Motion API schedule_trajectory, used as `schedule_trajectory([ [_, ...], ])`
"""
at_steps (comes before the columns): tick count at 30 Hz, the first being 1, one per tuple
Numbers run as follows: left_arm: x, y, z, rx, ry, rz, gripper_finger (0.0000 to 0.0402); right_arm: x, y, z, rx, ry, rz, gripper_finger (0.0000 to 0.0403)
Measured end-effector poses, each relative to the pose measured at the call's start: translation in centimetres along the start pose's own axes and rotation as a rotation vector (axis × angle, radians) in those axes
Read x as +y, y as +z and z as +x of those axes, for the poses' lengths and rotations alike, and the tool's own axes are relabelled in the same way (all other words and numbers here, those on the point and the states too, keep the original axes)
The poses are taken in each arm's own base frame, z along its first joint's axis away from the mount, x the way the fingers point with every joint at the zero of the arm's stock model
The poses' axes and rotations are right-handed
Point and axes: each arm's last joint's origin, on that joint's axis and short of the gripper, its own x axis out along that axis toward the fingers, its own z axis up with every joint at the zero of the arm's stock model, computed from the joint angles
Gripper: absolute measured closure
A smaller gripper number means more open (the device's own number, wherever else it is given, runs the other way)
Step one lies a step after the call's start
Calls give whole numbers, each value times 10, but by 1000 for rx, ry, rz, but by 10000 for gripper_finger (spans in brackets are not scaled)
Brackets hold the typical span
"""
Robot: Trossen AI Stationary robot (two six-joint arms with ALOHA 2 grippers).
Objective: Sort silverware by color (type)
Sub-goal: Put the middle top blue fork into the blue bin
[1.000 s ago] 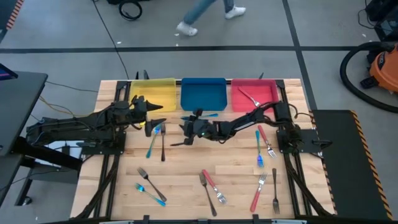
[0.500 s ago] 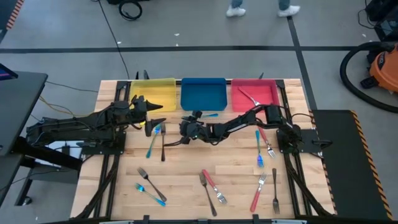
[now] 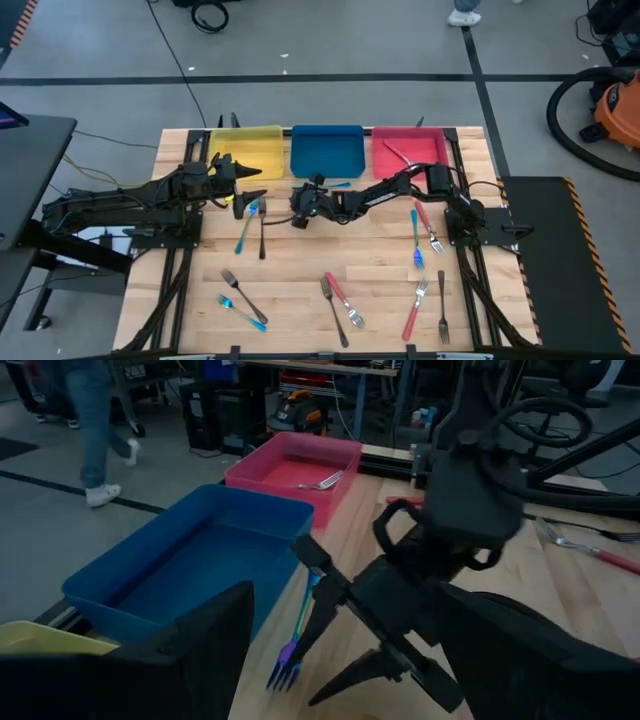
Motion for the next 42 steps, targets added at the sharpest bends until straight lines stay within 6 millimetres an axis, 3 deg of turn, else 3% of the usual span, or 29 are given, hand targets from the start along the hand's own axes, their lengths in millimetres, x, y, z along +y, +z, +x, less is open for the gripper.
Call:
schedule_trajectory([
  [42, 0, 0, 0, -1, 0, 9, 95, -22, -8, 13, 52, 65, 50, 241],
])
